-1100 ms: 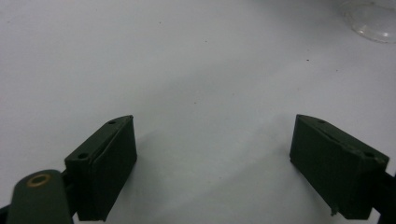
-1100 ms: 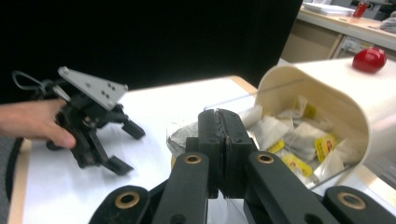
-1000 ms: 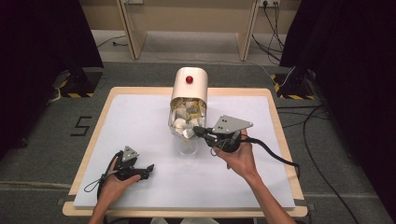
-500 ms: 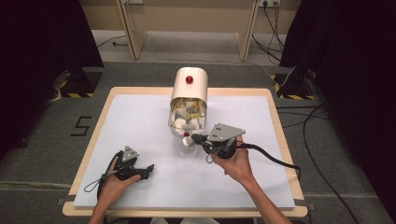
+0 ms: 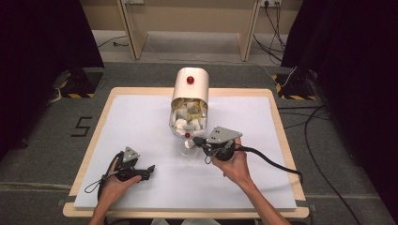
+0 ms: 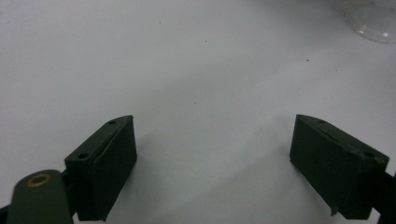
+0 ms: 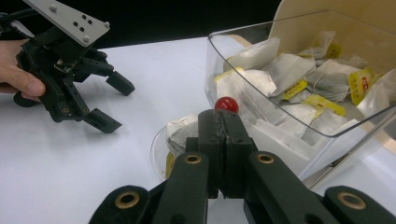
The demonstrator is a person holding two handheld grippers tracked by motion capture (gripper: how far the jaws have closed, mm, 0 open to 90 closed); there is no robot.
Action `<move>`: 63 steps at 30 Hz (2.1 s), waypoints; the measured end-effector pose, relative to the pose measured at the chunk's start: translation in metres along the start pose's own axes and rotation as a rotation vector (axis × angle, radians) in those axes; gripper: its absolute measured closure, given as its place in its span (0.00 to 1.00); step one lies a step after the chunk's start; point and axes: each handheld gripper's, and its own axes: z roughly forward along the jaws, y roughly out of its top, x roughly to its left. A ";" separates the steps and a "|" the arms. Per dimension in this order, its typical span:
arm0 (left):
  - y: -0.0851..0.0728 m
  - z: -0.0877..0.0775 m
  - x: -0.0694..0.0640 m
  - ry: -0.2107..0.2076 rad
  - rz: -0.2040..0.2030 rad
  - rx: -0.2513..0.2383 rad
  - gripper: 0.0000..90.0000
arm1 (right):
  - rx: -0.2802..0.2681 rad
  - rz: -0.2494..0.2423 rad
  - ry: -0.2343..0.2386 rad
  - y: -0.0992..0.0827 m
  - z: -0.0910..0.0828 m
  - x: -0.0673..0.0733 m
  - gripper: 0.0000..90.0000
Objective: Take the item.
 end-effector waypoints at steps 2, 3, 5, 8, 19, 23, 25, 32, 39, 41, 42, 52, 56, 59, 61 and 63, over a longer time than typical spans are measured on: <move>0.000 0.000 0.000 0.000 0.000 -0.001 0.15 | 0.003 0.001 0.001 -0.001 0.002 0.000 0.99; 0.000 0.000 0.000 0.000 0.000 -0.001 0.15 | 0.005 0.002 0.002 -0.002 0.003 0.001 0.99; 0.000 0.000 0.000 -0.001 0.000 -0.001 0.15 | 0.011 0.003 0.003 -0.003 0.005 0.002 0.99; 0.000 0.000 0.000 -0.001 0.000 -0.001 0.15 | 0.023 0.005 0.002 -0.005 0.009 0.003 0.99; 0.000 0.000 0.000 0.000 0.000 -0.001 0.15 | 0.065 0.014 0.012 -0.012 0.023 0.003 0.89; 0.000 0.000 0.000 0.000 0.000 -0.001 0.15 | 0.047 0.020 0.014 -0.009 0.017 0.001 0.85; 0.000 0.000 0.000 0.000 0.000 -0.002 0.15 | 0.044 0.026 0.016 -0.009 0.014 0.000 0.84; 0.000 0.000 0.000 0.001 0.003 -0.003 0.15 | 0.051 0.055 0.009 -0.015 0.006 -0.003 0.75; 0.000 0.000 0.000 0.001 0.003 -0.003 0.15 | 0.043 0.126 -0.021 -0.028 -0.006 -0.011 0.64; 0.000 0.000 0.000 0.002 0.003 -0.002 0.15 | 0.043 0.141 -0.035 -0.030 -0.011 -0.013 0.60; 0.000 0.000 0.000 0.002 0.003 -0.003 0.15 | 0.043 0.147 -0.042 -0.032 -0.013 -0.014 0.58; 0.000 0.000 0.000 0.002 0.003 -0.003 0.15 | 0.079 0.227 -0.109 -0.057 -0.031 -0.029 0.48; 0.000 0.000 0.000 0.002 0.003 -0.003 0.15 | 0.108 0.258 -0.137 -0.072 -0.035 -0.036 0.46; 0.000 0.000 0.000 0.002 0.003 -0.003 0.15 | 0.113 0.266 -0.143 -0.076 -0.037 -0.037 0.45; 0.000 0.000 0.000 0.003 0.003 -0.004 0.15 | 0.121 0.275 -0.149 -0.080 -0.040 -0.038 0.45; 0.000 0.000 0.000 0.002 0.003 -0.004 0.15 | 0.133 0.273 -0.160 -0.083 -0.041 -0.039 0.45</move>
